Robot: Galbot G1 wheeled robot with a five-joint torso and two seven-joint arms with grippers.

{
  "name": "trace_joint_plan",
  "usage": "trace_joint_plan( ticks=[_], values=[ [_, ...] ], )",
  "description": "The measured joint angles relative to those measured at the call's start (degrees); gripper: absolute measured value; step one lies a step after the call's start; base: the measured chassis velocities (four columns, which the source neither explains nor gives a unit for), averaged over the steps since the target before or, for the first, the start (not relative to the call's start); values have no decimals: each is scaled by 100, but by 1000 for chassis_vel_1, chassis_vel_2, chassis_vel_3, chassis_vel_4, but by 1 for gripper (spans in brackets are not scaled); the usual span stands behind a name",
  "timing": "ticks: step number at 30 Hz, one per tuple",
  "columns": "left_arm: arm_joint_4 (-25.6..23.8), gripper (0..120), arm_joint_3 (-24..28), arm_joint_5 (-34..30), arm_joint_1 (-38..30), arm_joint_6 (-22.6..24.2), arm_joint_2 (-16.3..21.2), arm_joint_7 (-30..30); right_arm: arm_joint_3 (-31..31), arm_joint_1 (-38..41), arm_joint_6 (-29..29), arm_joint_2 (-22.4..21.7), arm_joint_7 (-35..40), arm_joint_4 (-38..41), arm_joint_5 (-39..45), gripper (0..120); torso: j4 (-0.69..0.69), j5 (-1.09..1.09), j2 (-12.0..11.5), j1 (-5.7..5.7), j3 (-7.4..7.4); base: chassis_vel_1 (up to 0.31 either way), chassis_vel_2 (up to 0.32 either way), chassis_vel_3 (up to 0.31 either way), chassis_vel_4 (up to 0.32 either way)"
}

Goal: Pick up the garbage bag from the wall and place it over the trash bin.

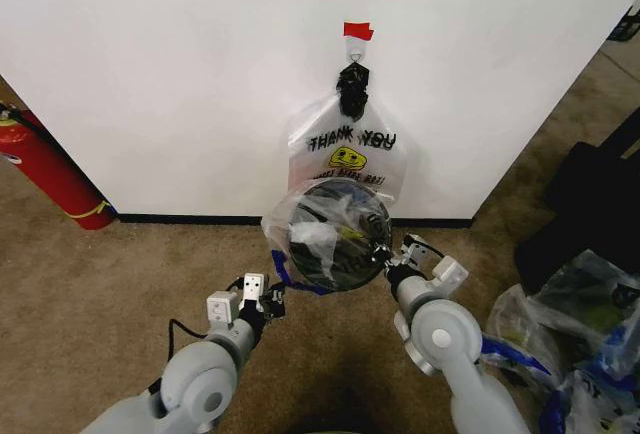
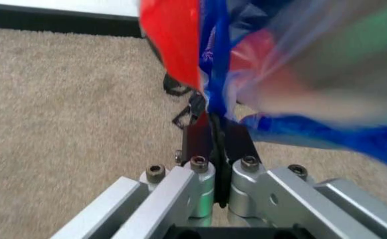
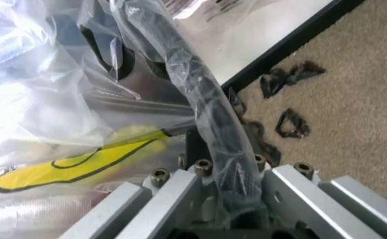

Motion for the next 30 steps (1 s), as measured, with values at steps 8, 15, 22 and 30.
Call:
trace_joint_plan(
  ticks=[8, 15, 22, 30],
  values=[
    [551, 0, 229, 549, -247, -337, -310, 41, 10, -246, -99, -74, -12, 234, 74, 0, 0, 0, 0, 0, 0, 0, 0, 0, 0],
    [363, 1, 10, 541, -56, -152, -123, -10, 4, -336, -77, -108, -150, 180, -75, 0, 0, 0, 0, 0, 0, 0, 0, 0, 0],
    [-342, 29, -334, 528, 408, 114, 275, 87, 61, -173, -22, -161, -212, -60, -113, 0, 1, 1, 0, 0, 0, 0, 0, 0, 0],
    [-822, 58, -658, 481, 764, 84, 421, -10, 71, -120, 59, -307, -449, -174, -338, 0, 0, -1, 0, 0, 0, 0, 0, 0, 0]
  ],
)
